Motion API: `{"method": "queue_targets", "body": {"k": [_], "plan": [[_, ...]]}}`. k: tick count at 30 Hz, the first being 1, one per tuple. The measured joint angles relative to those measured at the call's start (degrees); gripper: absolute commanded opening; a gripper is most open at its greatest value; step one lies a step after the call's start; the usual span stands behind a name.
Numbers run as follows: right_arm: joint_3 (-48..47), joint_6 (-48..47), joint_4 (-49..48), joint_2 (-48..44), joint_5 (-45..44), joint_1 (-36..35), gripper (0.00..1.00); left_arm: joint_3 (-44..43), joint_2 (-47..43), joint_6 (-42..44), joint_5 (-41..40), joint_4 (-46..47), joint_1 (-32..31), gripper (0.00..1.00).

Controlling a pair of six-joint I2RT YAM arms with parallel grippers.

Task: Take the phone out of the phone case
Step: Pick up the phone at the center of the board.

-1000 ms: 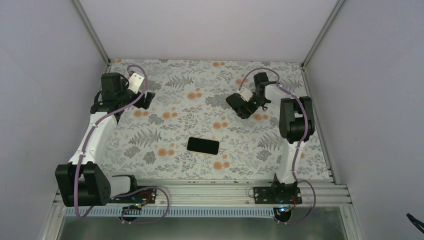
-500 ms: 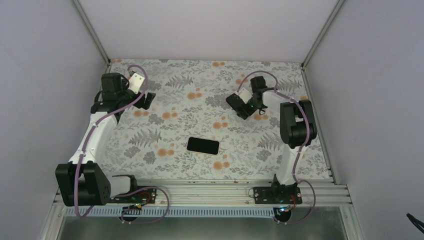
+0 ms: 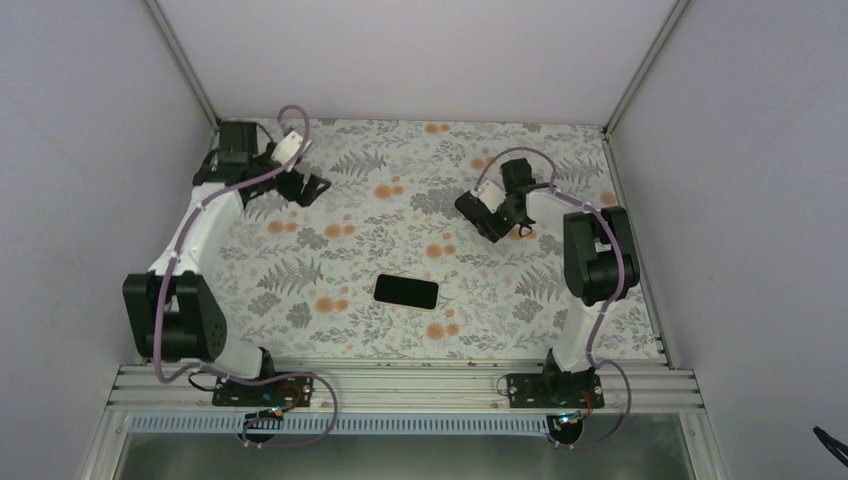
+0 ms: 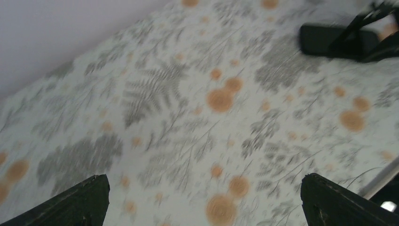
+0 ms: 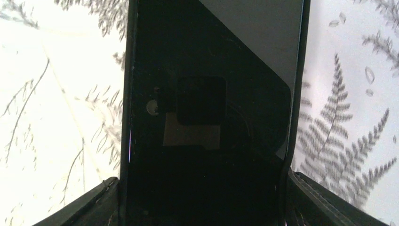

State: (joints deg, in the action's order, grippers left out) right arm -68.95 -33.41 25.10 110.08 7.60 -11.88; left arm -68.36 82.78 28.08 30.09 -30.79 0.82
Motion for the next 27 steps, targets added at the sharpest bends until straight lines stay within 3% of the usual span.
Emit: {"method": "queue_targets", "body": {"k": [5, 12, 17, 22, 27], "plan": [[2.9, 0.0, 3.5, -5.6, -2.4, -3.7, 0.59, -18.9, 11.9, 1.6, 9.2, -8.4, -4.8, 1.0], [0.3, 0.6, 4.6, -12.5, -3.7, -15.3, 0.58, -40.8, 32.7, 2.6, 20.8, -23.0, -11.9, 1.0], [-4.3, 1.2, 4.5, -12.6, -4.6, -20.3, 0.59, -49.4, 43.7, 3.6, 26.3, -33.1, -13.5, 1.0], [-8.5, 1.9, 4.5, -12.2, -6.4, -23.1, 0.59, -51.8, 46.5, 4.5, 30.4, -39.1, -13.1, 0.99], [-12.3, 1.9, 4.4, -10.4, -7.9, -25.3, 0.59, -53.5, 46.9, 6.0, 33.8, -43.6, -13.0, 0.77]]}}
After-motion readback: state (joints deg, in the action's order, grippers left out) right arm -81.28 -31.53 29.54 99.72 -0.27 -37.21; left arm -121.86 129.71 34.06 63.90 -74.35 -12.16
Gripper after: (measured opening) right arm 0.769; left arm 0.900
